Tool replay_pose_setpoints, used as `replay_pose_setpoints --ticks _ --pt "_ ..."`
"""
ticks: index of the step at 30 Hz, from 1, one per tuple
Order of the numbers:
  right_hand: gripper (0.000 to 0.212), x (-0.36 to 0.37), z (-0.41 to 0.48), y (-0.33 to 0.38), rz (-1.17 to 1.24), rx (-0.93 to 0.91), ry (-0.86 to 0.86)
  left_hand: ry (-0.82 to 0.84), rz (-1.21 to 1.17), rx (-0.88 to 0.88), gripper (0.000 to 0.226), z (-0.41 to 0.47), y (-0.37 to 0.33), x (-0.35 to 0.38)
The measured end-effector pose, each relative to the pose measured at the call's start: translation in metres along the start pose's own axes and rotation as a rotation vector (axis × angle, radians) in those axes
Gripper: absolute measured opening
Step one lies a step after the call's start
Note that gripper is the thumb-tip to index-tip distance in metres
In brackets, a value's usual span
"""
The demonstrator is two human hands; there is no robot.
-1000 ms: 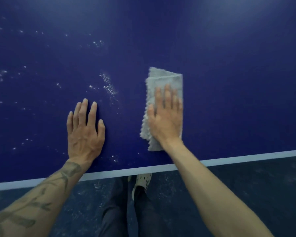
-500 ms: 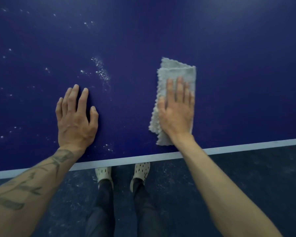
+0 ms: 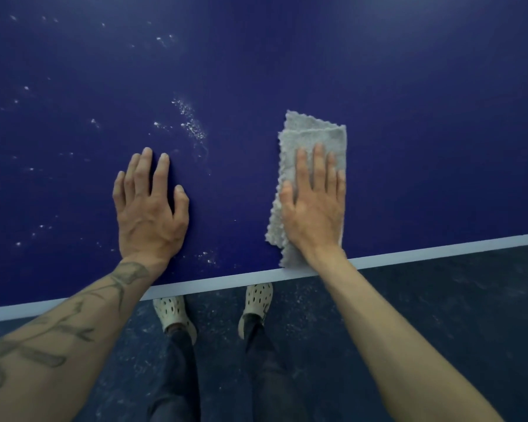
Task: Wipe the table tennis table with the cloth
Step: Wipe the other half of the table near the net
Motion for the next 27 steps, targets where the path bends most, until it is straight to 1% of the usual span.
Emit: replay_pose_setpoints --ticks 2,4,6,7,8,9,12,13,15,16,18,20,22,24,25,27 --pt "0.069 0.012 -0.003 0.039 0.010 -0.064 -0.016 0.000 -0.004 0.002 0.058 0.000 0.001 0.000" --pt "0.069 0.030 -0.022 0.072 -0.012 -0.205 -0.003 -0.006 0.000 0.003 0.058 0.000 0.002 0.001" --pt "0.069 0.042 -0.047 0.077 -0.058 -0.342 0.021 -0.007 0.003 0.011 0.057 -0.001 0.003 0.002" --pt "0.069 0.044 -0.053 0.067 -0.076 -0.369 0.022 -0.005 0.002 0.014 0.058 0.000 0.003 0.002" --pt "0.070 0.042 -0.055 0.054 -0.082 -0.350 0.022 -0.003 0.000 0.013 0.057 0.000 0.004 0.002" --pt "0.070 0.039 -0.054 0.040 -0.081 -0.289 0.024 0.002 -0.002 0.012 0.057 0.000 0.005 0.001" --pt "0.069 0.026 -0.047 0.010 -0.040 -0.034 0.023 0.024 -0.085 0.025 0.056 0.000 0.006 -0.006" --pt "0.069 0.023 -0.044 0.013 -0.014 0.023 0.018 0.030 -0.139 0.031 0.055 -0.001 0.008 -0.009" --pt "0.069 0.020 -0.035 0.040 0.011 0.093 0.003 0.036 -0.222 0.065 0.054 -0.003 0.017 -0.014" --pt "0.070 0.022 -0.030 0.062 0.020 0.098 -0.005 0.035 -0.227 0.086 0.054 -0.004 0.025 -0.018" --pt "0.070 0.031 -0.025 0.114 0.032 0.039 0.002 0.023 -0.181 0.106 0.053 -0.003 0.047 -0.027" --pt "0.070 0.048 -0.035 0.170 0.025 -0.104 0.007 0.017 -0.122 0.097 0.053 0.003 0.076 -0.036" --pt "0.069 0.063 -0.058 0.204 -0.001 -0.269 0.025 0.026 -0.081 0.067 0.054 0.009 0.104 -0.045" --pt "0.069 0.069 -0.071 0.195 -0.030 -0.329 0.024 0.036 -0.041 0.052 0.054 0.016 0.127 -0.051" --pt "0.069 0.068 -0.072 0.181 -0.038 -0.294 0.020 0.041 -0.027 0.056 0.054 0.020 0.136 -0.054" --pt "0.070 0.061 -0.071 0.149 -0.041 -0.139 0.022 0.047 -0.008 0.075 0.054 0.028 0.150 -0.059"
Point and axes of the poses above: each hand's wrist, its own z-axis towards the middle knuckle, its own x-axis out of the palm, y = z × x, the point moved 3 cm from there along z, towards the middle knuckle, and after that the axes turned 14 degrees about y, right-handed, at the moved point
